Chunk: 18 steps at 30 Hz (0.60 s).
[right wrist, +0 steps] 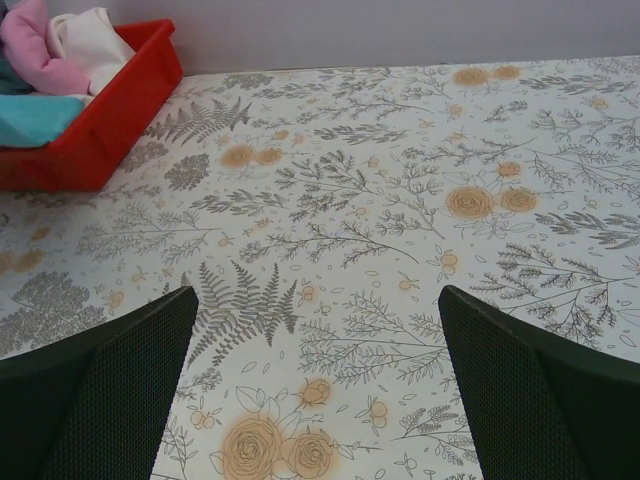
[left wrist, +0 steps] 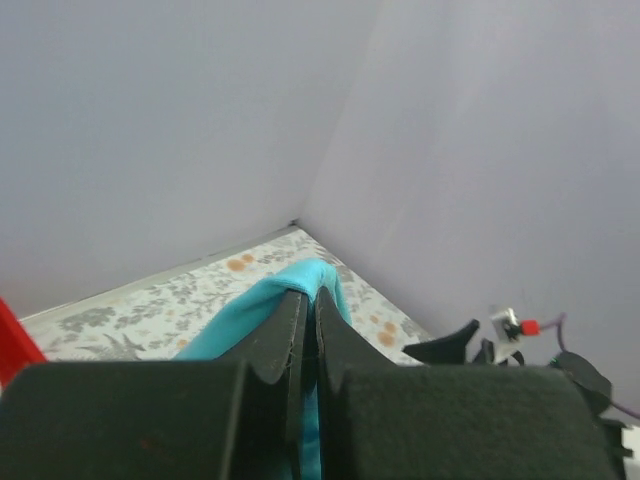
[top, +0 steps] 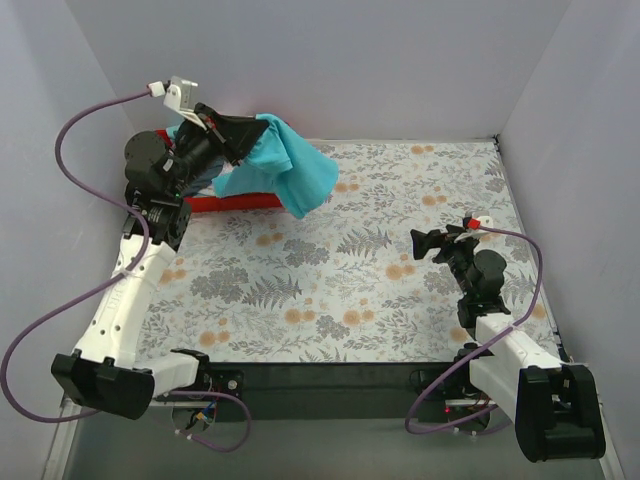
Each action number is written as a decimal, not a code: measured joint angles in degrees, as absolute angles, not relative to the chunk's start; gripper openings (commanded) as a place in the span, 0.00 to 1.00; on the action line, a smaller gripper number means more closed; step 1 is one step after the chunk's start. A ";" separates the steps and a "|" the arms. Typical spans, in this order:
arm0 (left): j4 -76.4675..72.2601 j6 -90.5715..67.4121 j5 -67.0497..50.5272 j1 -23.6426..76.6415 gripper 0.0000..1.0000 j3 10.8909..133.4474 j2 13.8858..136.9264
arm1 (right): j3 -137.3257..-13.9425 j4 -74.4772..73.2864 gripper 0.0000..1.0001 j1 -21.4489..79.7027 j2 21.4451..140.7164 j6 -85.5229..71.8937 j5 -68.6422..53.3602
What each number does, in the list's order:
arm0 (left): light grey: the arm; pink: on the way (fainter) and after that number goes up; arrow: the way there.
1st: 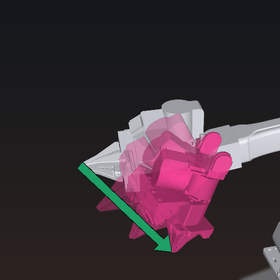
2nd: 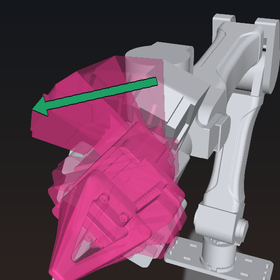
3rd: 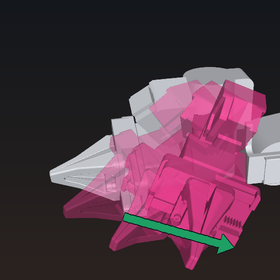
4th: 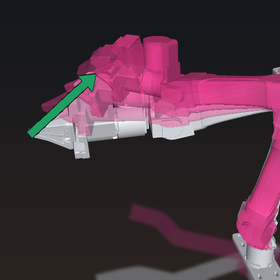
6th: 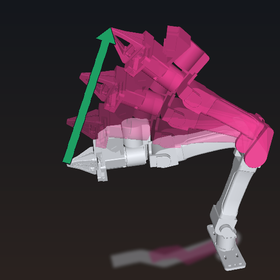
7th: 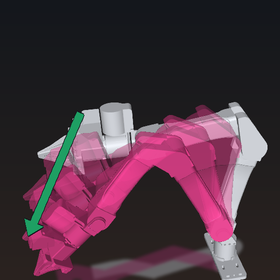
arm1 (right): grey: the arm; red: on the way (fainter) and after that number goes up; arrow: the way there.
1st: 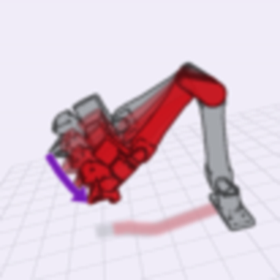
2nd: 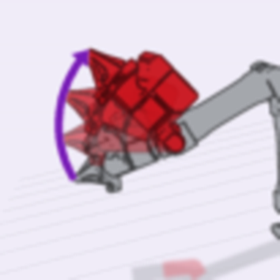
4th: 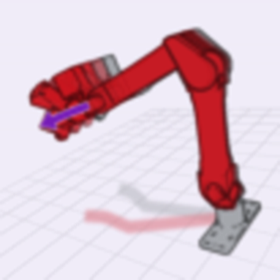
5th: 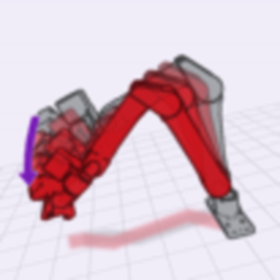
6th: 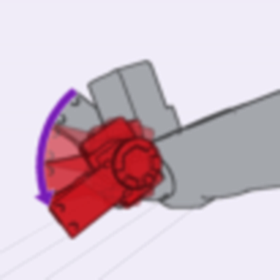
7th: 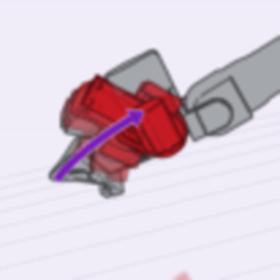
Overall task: Fold and stack the t-shirts
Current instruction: Move the tshirt to the center of the board
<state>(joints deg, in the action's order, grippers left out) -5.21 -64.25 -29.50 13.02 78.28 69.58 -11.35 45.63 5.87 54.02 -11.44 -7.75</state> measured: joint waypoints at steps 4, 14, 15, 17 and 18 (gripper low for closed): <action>-8.86 -66.11 -31.62 16.12 0.00 73.89 70.00 | -11.35 45.58 0.98 5.87 53.32 -11.79 -8.21; -10.33 -67.11 -32.75 24.75 0.73 74.74 104.57 | -11.35 45.50 0.97 6.02 50.72 -12.08 -10.66; -9.26 -66.89 -32.62 25.23 0.76 74.72 107.02 | -11.38 45.47 0.97 6.22 50.85 -12.08 -10.90; -7.84 -66.22 -31.70 26.17 0.77 73.82 108.88 | -11.64 45.41 0.97 7.05 51.75 -11.86 -11.35; -7.57 -65.87 -31.14 26.37 0.78 72.97 108.38 | -12.14 45.17 0.97 7.94 52.71 -11.70 -11.62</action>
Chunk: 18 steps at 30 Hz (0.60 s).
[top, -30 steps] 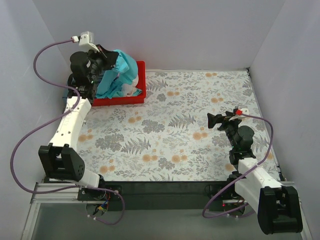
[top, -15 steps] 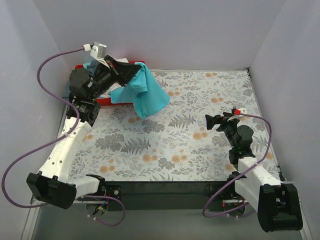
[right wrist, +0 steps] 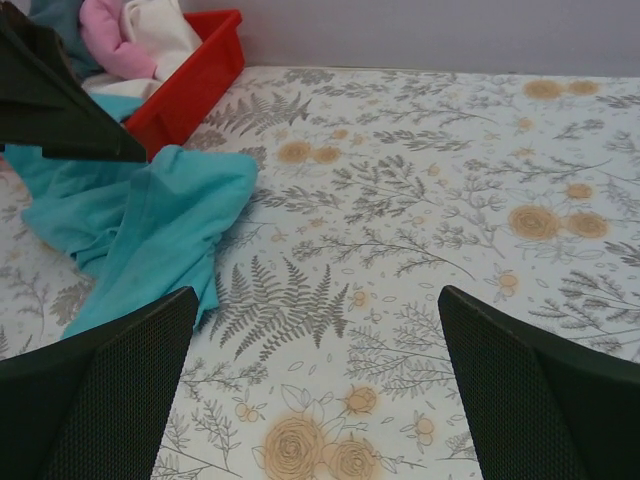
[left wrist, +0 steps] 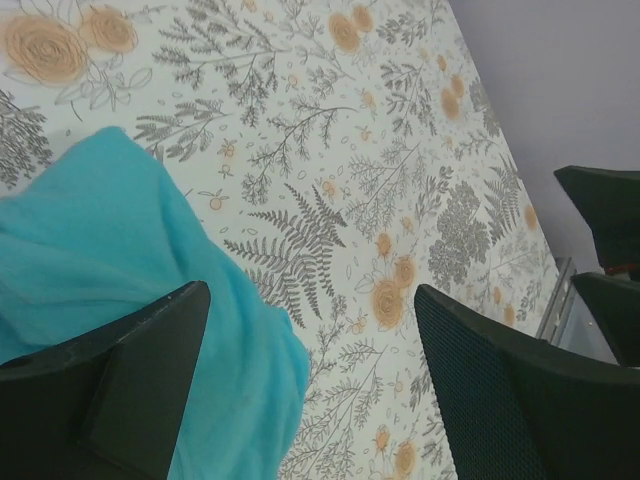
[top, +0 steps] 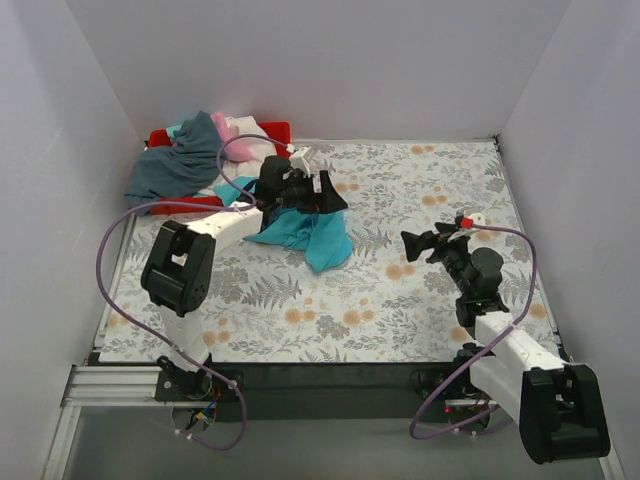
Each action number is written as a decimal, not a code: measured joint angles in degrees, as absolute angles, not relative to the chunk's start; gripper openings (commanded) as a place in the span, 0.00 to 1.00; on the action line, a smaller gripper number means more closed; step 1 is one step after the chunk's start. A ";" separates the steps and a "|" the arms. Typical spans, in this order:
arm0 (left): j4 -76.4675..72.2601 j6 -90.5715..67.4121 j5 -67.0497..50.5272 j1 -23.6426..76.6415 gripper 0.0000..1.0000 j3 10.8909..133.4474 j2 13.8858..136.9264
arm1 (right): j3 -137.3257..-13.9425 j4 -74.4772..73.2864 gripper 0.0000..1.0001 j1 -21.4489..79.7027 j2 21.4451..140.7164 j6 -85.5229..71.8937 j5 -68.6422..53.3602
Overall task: Fold and stack the t-shirts
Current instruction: Move the tshirt to the center of the board
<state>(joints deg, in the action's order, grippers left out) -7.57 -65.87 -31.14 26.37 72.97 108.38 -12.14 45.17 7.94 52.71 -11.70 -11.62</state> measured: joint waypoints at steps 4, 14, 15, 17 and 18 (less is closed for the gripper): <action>-9.30 -63.94 -26.89 26.30 0.79 68.79 100.75 | -16.29 44.07 0.97 13.67 58.83 -10.44 -11.99; -15.86 -61.76 -7.11 25.28 0.80 47.77 80.23 | -36.82 43.00 0.95 30.46 85.34 -7.51 -14.37; -15.64 -61.76 -5.65 24.82 0.80 46.28 80.60 | -38.22 42.68 0.95 31.27 87.00 -7.31 -14.74; -14.92 -61.91 -3.55 23.66 0.78 43.90 81.84 | -42.26 41.76 0.93 33.21 91.29 -7.07 -15.20; -14.66 -62.00 -2.94 23.14 0.77 43.03 82.43 | -43.99 41.10 0.93 34.22 92.90 -7.01 -15.16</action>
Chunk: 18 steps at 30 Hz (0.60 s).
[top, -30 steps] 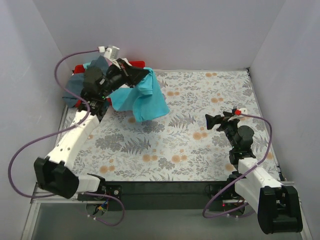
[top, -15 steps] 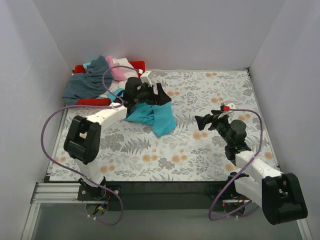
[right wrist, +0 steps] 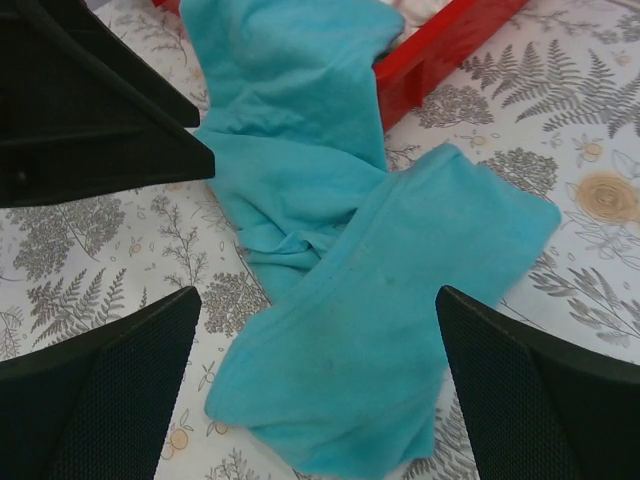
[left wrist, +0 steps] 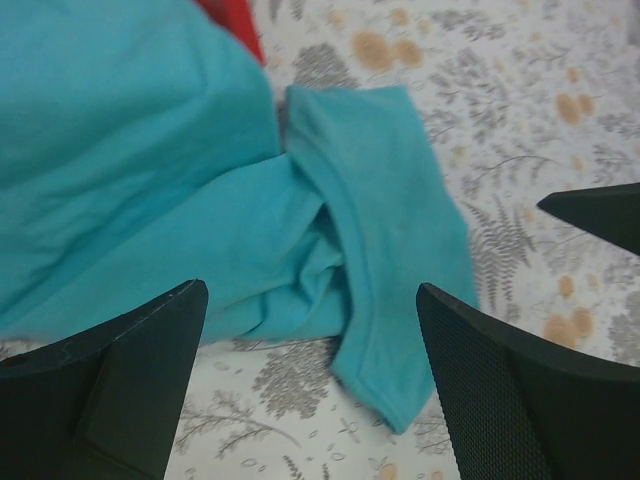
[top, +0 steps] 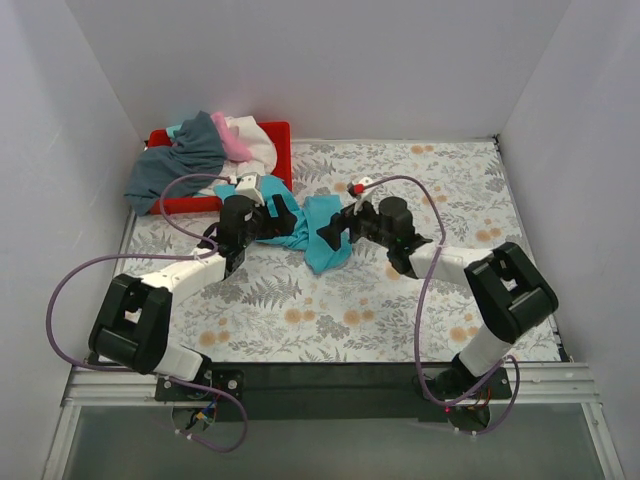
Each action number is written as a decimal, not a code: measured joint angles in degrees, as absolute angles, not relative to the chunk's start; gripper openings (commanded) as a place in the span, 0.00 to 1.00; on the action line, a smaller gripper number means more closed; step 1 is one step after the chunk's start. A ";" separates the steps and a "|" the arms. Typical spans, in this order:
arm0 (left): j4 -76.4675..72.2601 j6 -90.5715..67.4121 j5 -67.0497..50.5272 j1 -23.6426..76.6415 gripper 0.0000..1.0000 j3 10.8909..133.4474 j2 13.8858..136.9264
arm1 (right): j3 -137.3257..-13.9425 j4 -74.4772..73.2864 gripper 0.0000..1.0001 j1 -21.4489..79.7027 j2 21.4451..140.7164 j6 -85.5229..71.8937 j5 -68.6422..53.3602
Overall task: Fold and stack the t-shirts
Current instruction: Move the tshirt to the center of the board
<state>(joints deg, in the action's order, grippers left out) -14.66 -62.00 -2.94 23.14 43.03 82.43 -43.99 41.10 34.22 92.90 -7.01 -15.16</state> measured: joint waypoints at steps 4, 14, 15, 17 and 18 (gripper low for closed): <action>-15.07 -62.59 -1.87 21.71 0.72 40.29 83.50 | -49.76 37.34 0.91 38.00 97.65 -5.74 -13.85; -16.56 -63.09 -1.17 21.76 0.65 40.12 88.36 | -58.24 27.42 0.73 45.52 105.12 -2.63 -3.70; -16.56 -63.07 -0.71 21.76 0.65 40.12 88.77 | -59.18 26.55 0.67 45.60 106.17 -2.68 -2.68; -16.56 -63.07 -0.05 21.76 0.63 40.12 89.43 | -61.10 24.82 0.63 45.60 108.47 -2.68 -0.75; -16.56 -63.05 0.21 21.76 0.63 40.12 89.73 | -62.04 23.92 0.58 45.60 109.58 -2.72 0.10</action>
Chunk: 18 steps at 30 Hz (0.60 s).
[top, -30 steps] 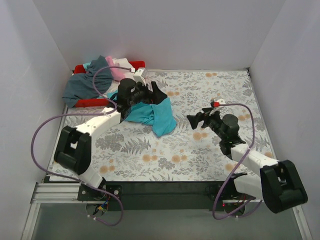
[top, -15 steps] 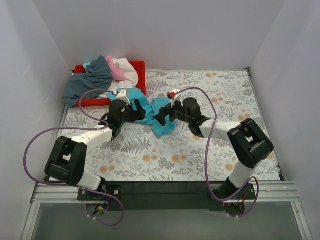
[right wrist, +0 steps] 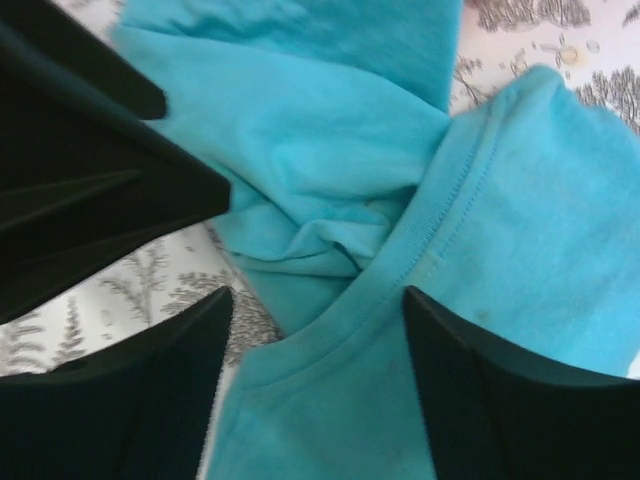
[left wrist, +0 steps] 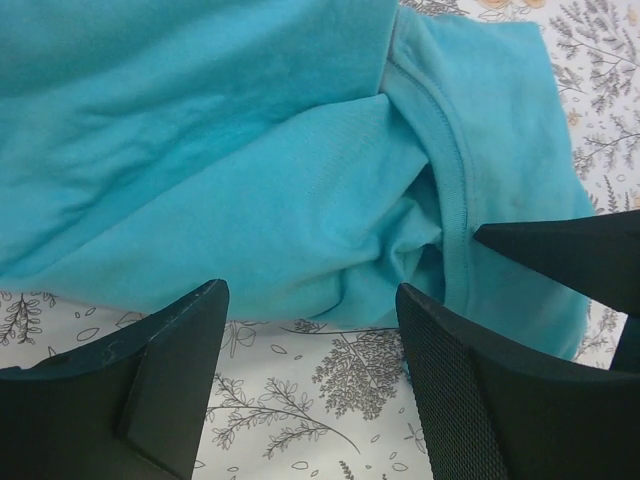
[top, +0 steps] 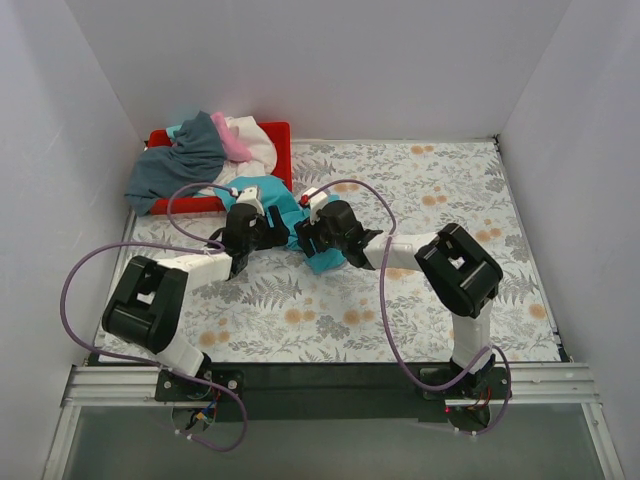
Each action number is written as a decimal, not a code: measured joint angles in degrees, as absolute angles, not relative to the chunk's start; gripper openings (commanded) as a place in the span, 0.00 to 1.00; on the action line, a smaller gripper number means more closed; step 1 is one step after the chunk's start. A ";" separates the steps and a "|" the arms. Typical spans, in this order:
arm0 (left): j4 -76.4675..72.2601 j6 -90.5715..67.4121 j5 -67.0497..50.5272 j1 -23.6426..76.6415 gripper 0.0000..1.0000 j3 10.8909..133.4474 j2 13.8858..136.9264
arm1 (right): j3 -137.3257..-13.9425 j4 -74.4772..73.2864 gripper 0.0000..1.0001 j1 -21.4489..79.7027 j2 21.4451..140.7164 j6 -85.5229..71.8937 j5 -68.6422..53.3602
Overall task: Fold and stack the t-shirts
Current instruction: Move the tshirt to the center of the board
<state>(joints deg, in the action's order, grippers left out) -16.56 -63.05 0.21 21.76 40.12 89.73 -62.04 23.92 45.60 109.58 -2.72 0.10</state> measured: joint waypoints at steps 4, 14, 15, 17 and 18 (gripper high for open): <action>-16.51 -63.00 1.15 21.76 0.61 40.12 91.05 | -64.16 20.86 0.48 45.50 112.53 -2.81 3.22; -16.32 -62.67 1.32 21.76 0.23 40.77 95.74 | -65.69 17.54 0.01 45.50 113.86 -3.31 10.22; -16.32 -62.67 1.30 21.76 0.17 40.88 95.79 | -65.69 17.47 0.01 45.50 113.84 -3.51 10.61; -16.40 -62.70 1.30 21.76 0.08 41.08 95.79 | -65.67 17.21 0.01 45.50 113.73 -3.46 11.46; -16.47 -62.65 1.28 21.76 0.03 41.10 95.79 | -65.65 17.06 0.01 45.52 113.58 -3.44 11.77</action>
